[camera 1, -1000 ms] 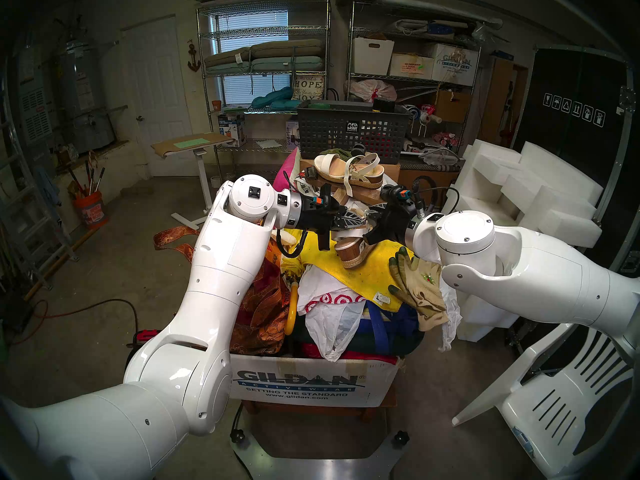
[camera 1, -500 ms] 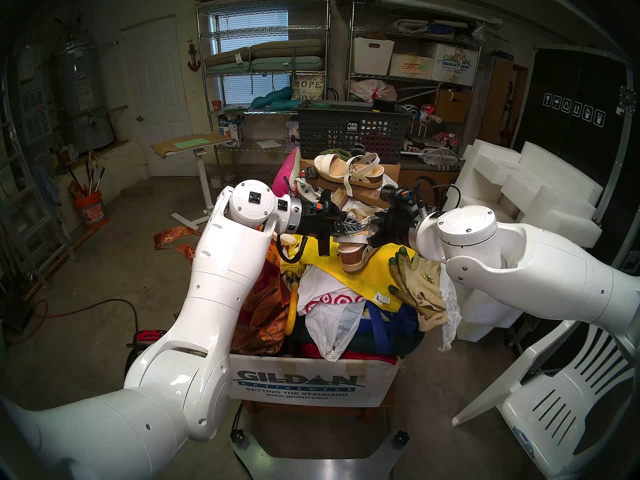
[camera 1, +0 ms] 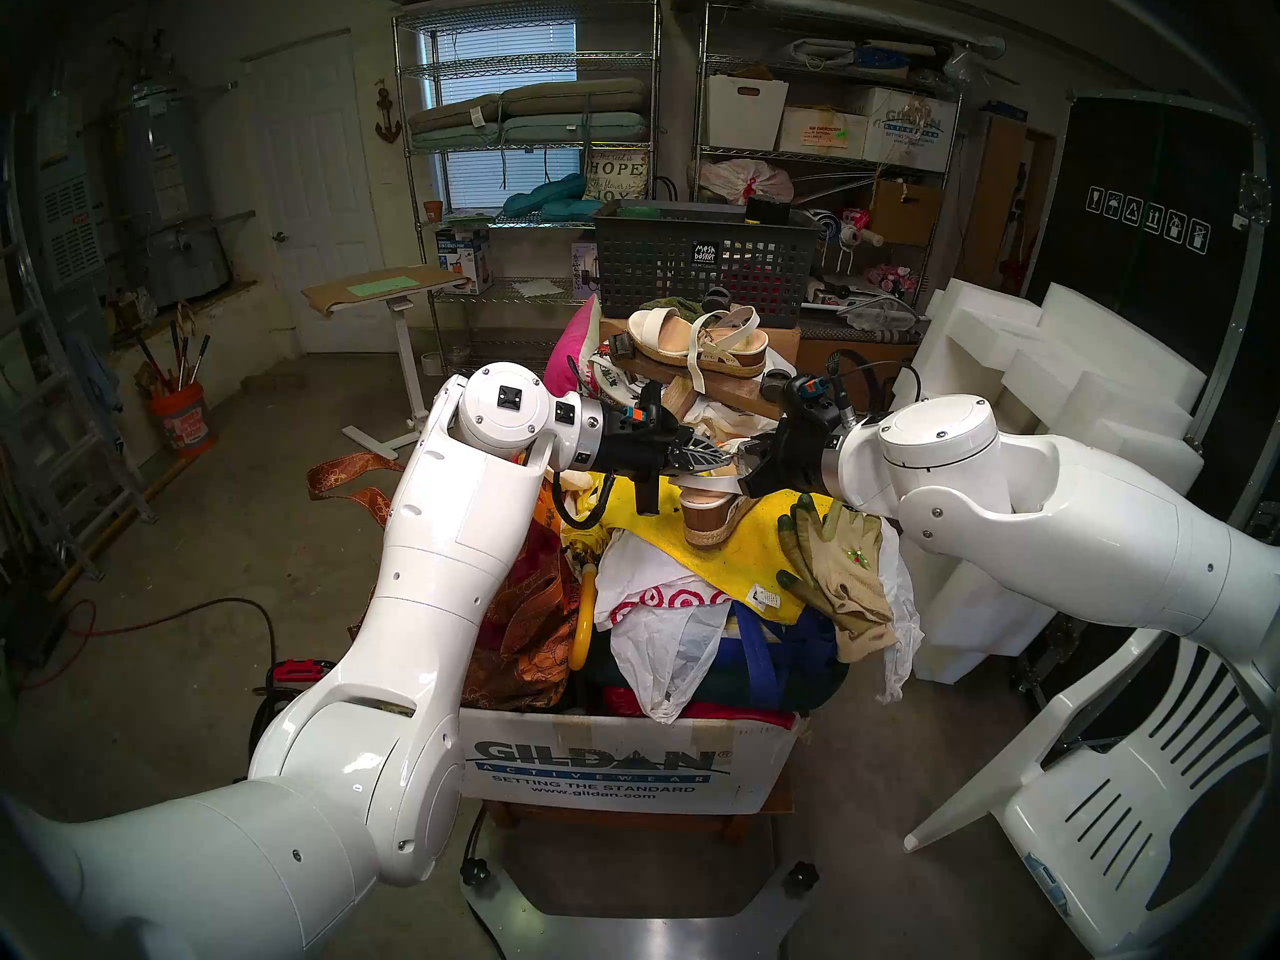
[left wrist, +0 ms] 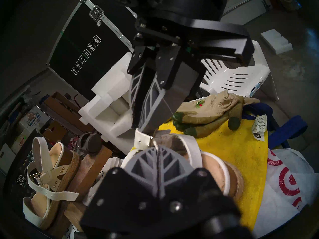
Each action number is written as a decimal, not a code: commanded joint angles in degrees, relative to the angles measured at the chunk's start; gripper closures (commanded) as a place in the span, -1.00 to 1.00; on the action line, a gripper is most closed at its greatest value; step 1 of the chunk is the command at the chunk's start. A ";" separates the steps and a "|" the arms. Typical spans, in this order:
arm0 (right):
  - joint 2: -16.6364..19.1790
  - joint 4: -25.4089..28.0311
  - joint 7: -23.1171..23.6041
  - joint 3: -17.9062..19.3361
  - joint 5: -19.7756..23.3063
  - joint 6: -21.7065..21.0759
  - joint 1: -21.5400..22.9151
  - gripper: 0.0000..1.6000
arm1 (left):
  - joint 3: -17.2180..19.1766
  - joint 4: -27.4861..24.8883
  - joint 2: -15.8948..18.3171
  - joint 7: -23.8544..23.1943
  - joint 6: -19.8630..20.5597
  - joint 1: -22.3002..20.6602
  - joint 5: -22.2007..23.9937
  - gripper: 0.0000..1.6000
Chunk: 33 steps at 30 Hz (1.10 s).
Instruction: Unbuckle a shoe
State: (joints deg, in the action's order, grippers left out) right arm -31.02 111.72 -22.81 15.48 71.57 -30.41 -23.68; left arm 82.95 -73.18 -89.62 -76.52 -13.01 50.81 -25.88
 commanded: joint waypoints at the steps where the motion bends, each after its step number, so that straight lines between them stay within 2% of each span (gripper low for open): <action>1: -0.60 -1.43 3.29 0.61 0.55 -1.45 1.71 0.03 | 0.29 -1.14 -0.48 0.07 -0.13 -1.08 0.50 1.00; 2: -0.63 -1.51 3.30 0.66 0.38 -1.08 1.63 0.17 | 0.31 -1.23 -0.50 0.05 -0.12 -1.02 0.49 1.00; 4: -0.73 -1.70 3.60 0.83 0.12 -0.81 1.71 0.84 | 0.31 -1.37 -0.51 0.05 -0.05 -0.93 0.45 1.00; 5: -0.73 -1.70 3.60 0.83 0.12 -0.81 1.71 0.84 | 0.31 -1.37 -0.51 0.05 -0.05 -0.93 0.45 1.00; 6: -0.78 -1.76 3.59 0.91 -0.04 -0.67 1.72 1.00 | 0.31 -1.42 -0.53 0.08 -0.01 -0.89 0.43 1.00; 10: -0.81 -1.97 4.37 0.90 -1.21 -0.48 2.16 1.00 | 0.25 -1.41 -0.58 -0.08 -0.02 -0.90 0.42 1.00; 24: 0.03 0.71 2.02 1.78 -9.64 4.51 2.88 1.00 | -0.15 -1.07 -0.72 -0.08 -0.29 -0.56 0.31 1.00; 31: -0.32 0.38 -0.07 1.07 -13.00 4.30 2.79 1.00 | -0.19 -1.30 -0.58 -0.25 -0.22 -0.30 0.35 1.00; 33: -0.53 0.30 -1.67 0.48 -14.67 2.52 3.19 1.00 | -0.19 -1.26 -0.52 -0.30 -0.21 -0.30 0.37 1.00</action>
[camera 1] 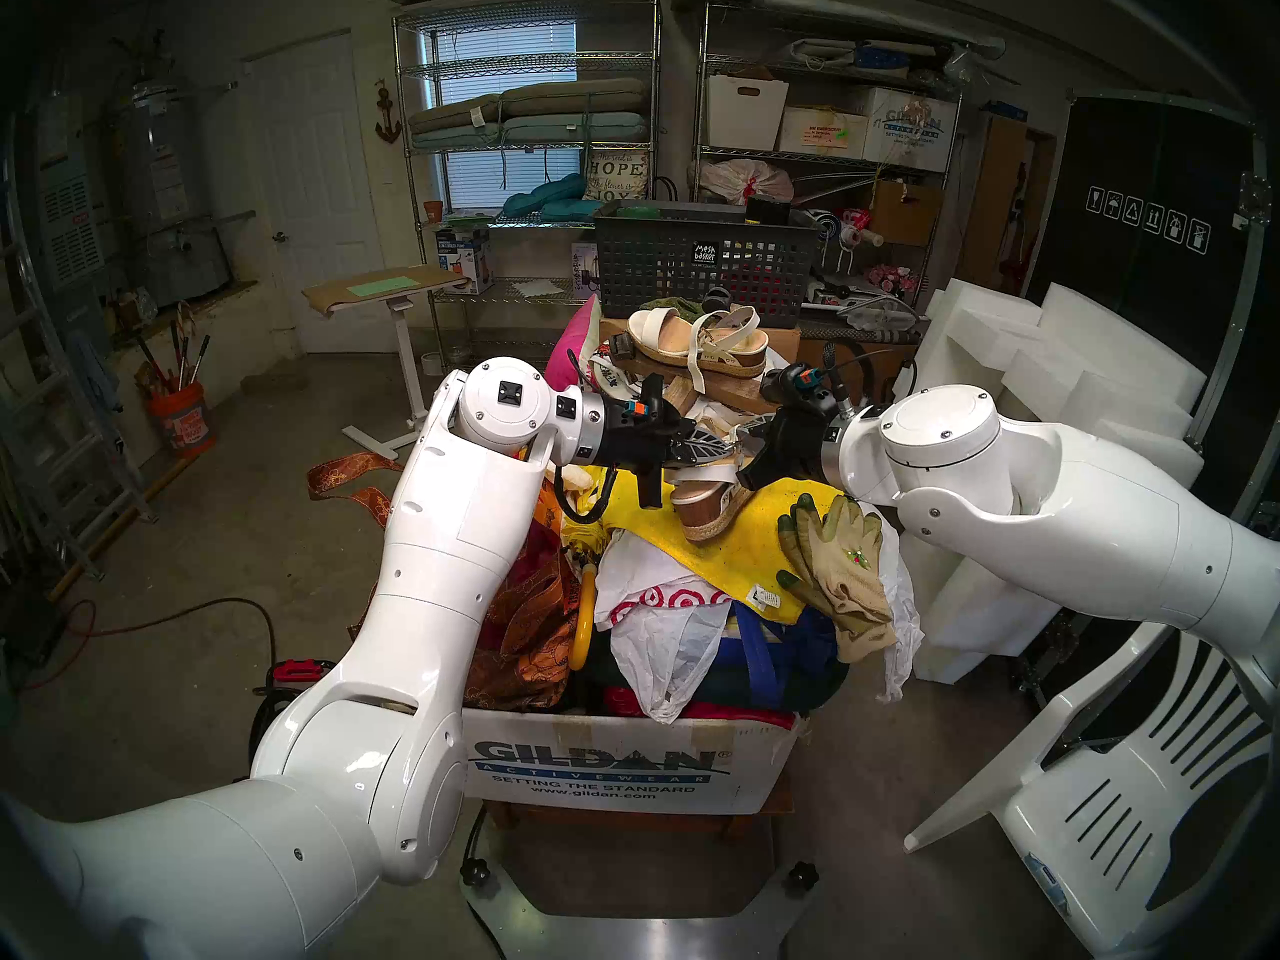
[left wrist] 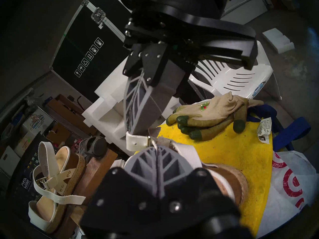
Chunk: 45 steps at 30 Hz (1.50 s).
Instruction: Unbuckle a shoe
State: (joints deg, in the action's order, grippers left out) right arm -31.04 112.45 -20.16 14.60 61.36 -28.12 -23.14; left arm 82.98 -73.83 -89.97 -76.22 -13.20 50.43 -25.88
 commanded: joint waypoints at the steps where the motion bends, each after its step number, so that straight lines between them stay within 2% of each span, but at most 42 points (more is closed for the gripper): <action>1: -0.55 -0.50 -4.74 1.23 -4.96 -0.05 2.71 0.76 | -0.21 -0.61 -0.14 -0.59 -0.03 0.10 0.37 1.00; 2: -0.53 -0.57 -5.06 0.98 -5.65 -0.74 2.96 0.66 | -0.20 -0.58 -0.09 -0.56 -0.07 0.13 0.35 1.00; 3: -0.59 -0.65 -5.52 0.83 -6.19 -1.11 3.07 0.47 | -0.20 -0.57 -0.07 -0.52 -0.10 0.16 0.34 1.00; 4: -0.65 -0.76 -6.16 0.33 -7.56 -2.34 3.47 0.43 | -0.22 -0.51 -0.03 -0.51 -0.13 0.17 0.32 1.00; 5: -0.72 -0.87 -6.44 0.04 -8.39 -2.92 3.64 0.28 | -0.23 -0.46 -0.01 -0.52 -0.15 0.17 0.33 1.00; 19: -2.74 -0.93 -9.48 -4.43 -21.35 -13.43 5.86 0.19 | 0.04 -1.25 0.32 -0.97 0.08 0.54 0.67 1.00; 24: -2.71 0.09 -9.08 -3.78 -21.88 -14.08 5.62 0.18 | 0.50 -1.87 0.28 -1.51 0.20 0.93 0.79 1.00; 27: -2.09 1.38 -9.08 -2.79 -20.10 -13.96 4.91 0.14 | 0.79 -2.19 0.16 -1.56 0.19 1.20 0.65 1.00; 29: -1.01 2.82 -8.06 -1.03 -16.88 -11.04 3.77 0.11 | 1.04 -2.40 0.04 -1.44 0.04 1.41 0.62 1.00; 31: 0.09 4.41 -7.87 0.27 -14.60 -10.15 3.04 0.10 | 1.38 -2.72 -0.32 -0.51 -0.12 1.78 0.35 1.00; 35: 3.69 8.26 -5.81 2.55 -8.70 -7.54 1.91 0.12 | 1.86 -2.50 -1.27 1.51 -0.32 1.92 -0.04 1.00; 37: 5.65 9.77 -4.28 3.45 -5.86 -5.94 1.20 0.22 | 1.96 -2.34 -1.54 2.50 -0.69 2.05 -0.22 1.00; 41: 8.01 12.07 -2.17 4.46 -1.42 -5.25 -0.16 0.17 | 2.00 -2.50 -2.04 4.23 -1.09 2.25 -0.72 1.00; 45: 11.13 14.41 -1.46 4.72 1.72 -4.81 -2.01 0.22 | 2.12 -2.63 -2.69 6.16 -1.30 2.61 -1.15 1.00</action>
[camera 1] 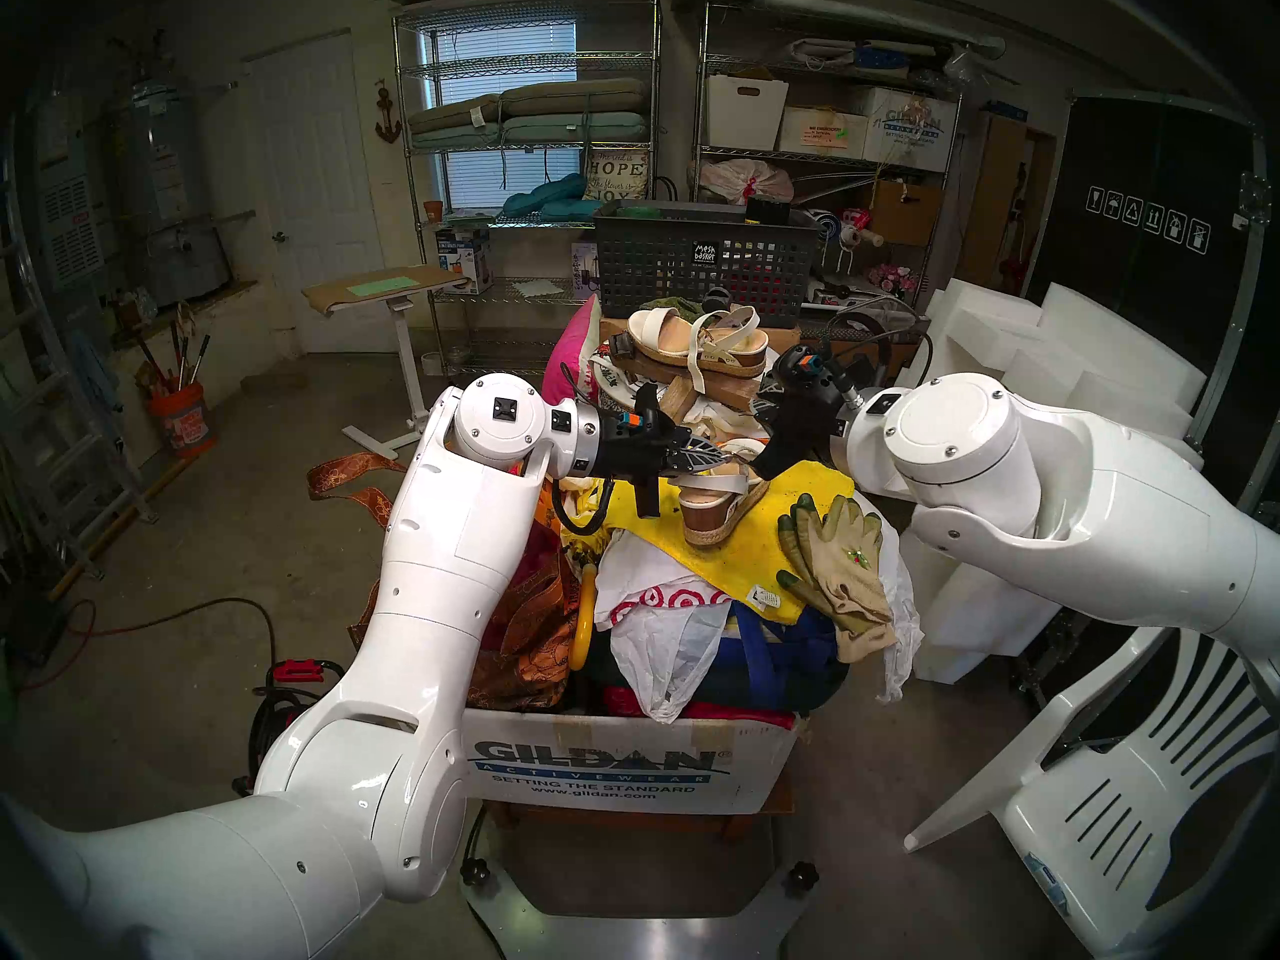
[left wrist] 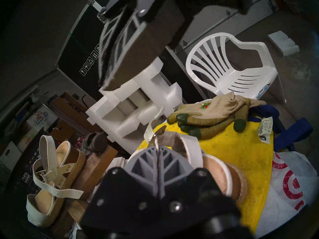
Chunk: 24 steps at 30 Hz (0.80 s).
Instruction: Unbuckle a shoe
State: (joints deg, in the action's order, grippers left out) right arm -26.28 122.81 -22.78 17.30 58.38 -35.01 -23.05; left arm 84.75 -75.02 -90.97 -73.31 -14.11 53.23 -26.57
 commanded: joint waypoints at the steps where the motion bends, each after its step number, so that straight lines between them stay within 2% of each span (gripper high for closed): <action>1: 6.51 4.14 0.90 2.14 4.98 2.32 -2.68 0.26 | 0.37 -1.49 -1.79 3.70 -0.42 -0.14 -0.65 1.00; 4: 8.26 4.70 1.46 1.42 5.71 4.55 -3.47 0.28 | 0.25 -1.09 -1.83 4.48 -0.57 -0.11 -1.14 1.00; 9: 6.29 2.51 1.68 0.64 5.00 6.23 -4.34 0.25 | 0.27 -1.04 -1.84 4.75 -0.72 0.15 -1.40 1.00; 15: 3.37 -0.03 3.49 0.48 3.87 7.56 -4.31 0.13 | 0.52 -1.35 -1.69 4.29 -0.24 0.08 -1.36 1.00; 19: 1.25 -1.64 4.00 0.49 3.54 7.34 -4.24 0.18 | 0.58 -1.11 -1.45 3.81 -0.33 -0.11 -1.29 1.00; 20: 0.69 -2.19 4.24 0.45 3.39 7.63 -4.36 0.13 | 0.58 -1.06 -1.37 3.59 -0.42 -0.11 -1.21 1.00; 24: 0.30 -2.79 5.26 0.52 3.54 7.89 -4.41 0.17 | 0.70 -1.16 -1.38 3.53 -0.50 0.05 -1.13 1.00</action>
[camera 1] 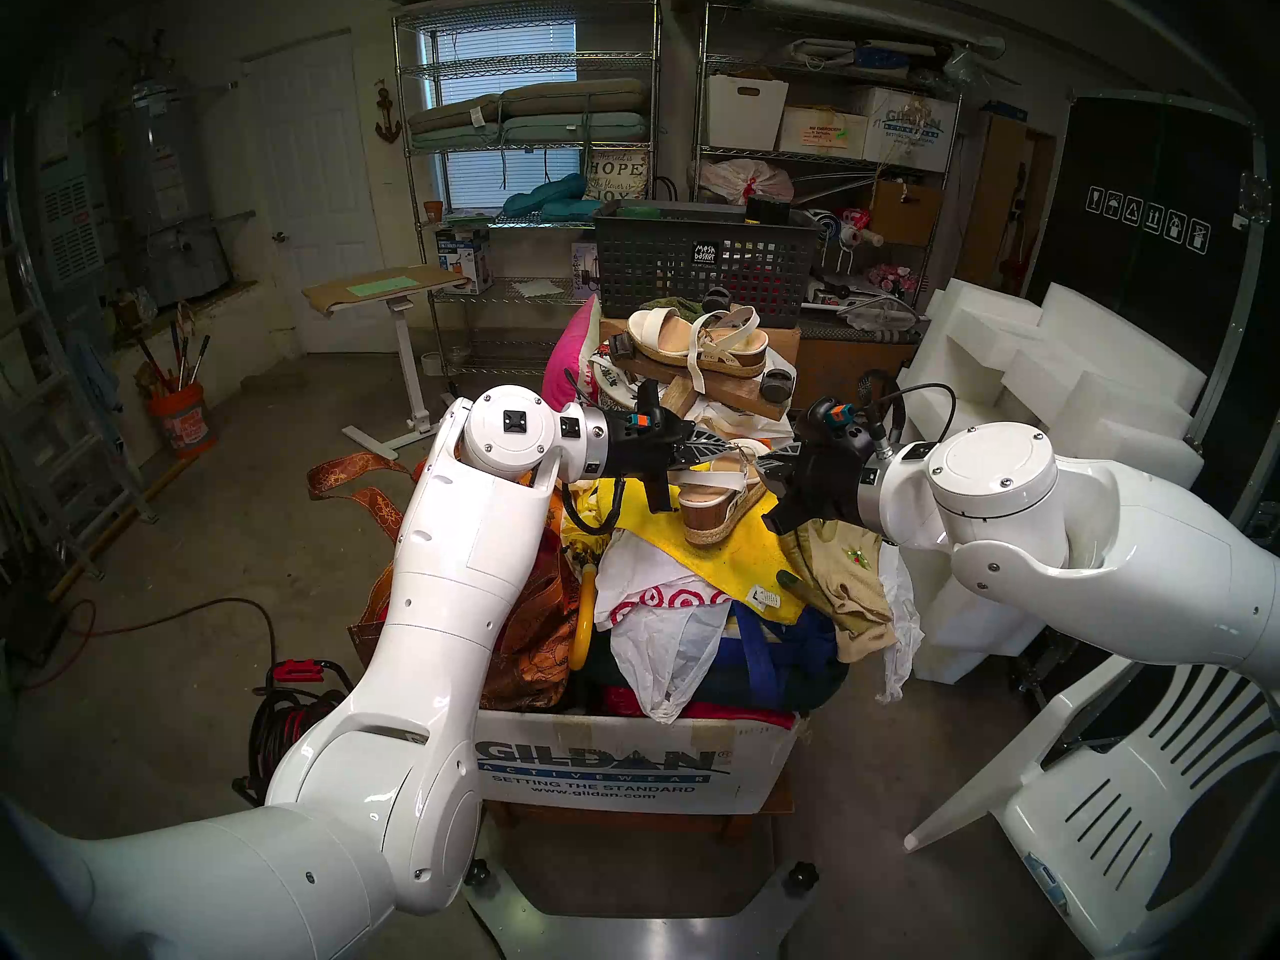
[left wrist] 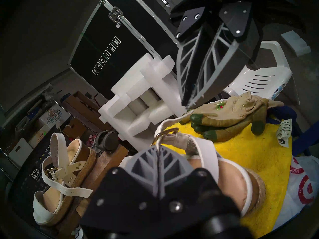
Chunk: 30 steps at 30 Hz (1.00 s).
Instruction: Unbuckle a shoe
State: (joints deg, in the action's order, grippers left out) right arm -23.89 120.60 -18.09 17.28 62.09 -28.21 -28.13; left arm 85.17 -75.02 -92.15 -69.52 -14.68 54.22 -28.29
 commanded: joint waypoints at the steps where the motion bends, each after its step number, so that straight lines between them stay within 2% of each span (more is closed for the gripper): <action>1: -2.17 -0.61 0.50 0.57 -0.10 0.94 0.66 0.18 | 0.17 -1.06 -0.13 -0.54 0.06 -1.07 0.60 1.00; 9: -3.28 -1.59 0.42 0.29 0.03 -0.29 0.45 0.14 | 0.37 -1.23 -0.28 -0.84 0.15 -1.03 0.77 1.00; 10: -3.77 -1.91 -0.56 0.07 -0.51 -1.53 0.69 0.13 | 0.53 -1.58 -0.29 -1.30 0.48 -0.98 0.88 1.00; 15: -3.87 -2.19 -0.35 0.11 -0.44 -1.16 0.62 0.13 | 0.57 -1.81 -0.24 -1.46 0.61 -0.94 0.92 1.00; 17: -3.82 -2.24 -0.46 0.26 -0.39 -1.04 0.65 0.05 | 0.62 -2.08 -0.11 -1.87 0.78 -0.98 0.91 1.00; 30: -3.08 -1.45 -2.18 0.91 0.15 -1.30 0.36 0.07 | 0.96 -2.22 -0.19 -3.16 0.73 -1.07 0.57 1.00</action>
State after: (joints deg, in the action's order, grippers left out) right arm -27.25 118.69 -19.39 17.18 61.90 -30.09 -28.27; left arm 85.96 -75.84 -92.14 -72.66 -13.65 54.26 -28.17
